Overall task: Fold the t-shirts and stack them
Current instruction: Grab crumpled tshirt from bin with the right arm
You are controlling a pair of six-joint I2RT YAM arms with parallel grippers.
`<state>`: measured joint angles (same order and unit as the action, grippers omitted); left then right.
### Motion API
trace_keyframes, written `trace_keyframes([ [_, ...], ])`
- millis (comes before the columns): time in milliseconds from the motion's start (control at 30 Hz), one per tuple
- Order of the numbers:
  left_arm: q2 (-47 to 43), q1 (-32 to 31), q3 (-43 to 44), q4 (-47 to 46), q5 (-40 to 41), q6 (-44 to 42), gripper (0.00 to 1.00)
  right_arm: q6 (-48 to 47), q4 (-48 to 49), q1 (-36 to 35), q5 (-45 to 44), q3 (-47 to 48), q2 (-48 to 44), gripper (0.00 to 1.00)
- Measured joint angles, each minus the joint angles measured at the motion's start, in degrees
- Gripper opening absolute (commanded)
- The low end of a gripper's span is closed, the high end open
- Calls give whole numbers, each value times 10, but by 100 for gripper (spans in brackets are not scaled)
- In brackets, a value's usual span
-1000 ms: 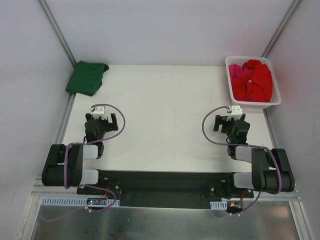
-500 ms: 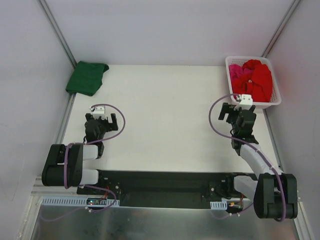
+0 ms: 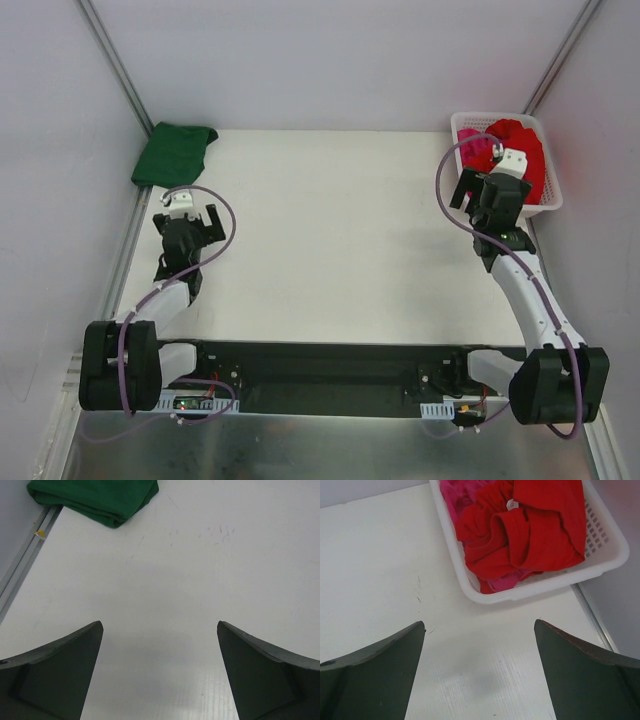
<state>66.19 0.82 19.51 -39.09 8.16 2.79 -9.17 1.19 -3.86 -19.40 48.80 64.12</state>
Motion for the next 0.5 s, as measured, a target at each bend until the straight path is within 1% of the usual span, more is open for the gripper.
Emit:
trace_keyframes([
  [233,1,-1,114,175,3,49,99,-11,-107,-2,-43,116,45,96],
  [400,8,-1,151,226,-14,101,99,-16,-166,-1,-74,201,92,96],
  [500,35,-1,171,254,-59,127,99,-16,-196,-1,-91,254,127,96],
])
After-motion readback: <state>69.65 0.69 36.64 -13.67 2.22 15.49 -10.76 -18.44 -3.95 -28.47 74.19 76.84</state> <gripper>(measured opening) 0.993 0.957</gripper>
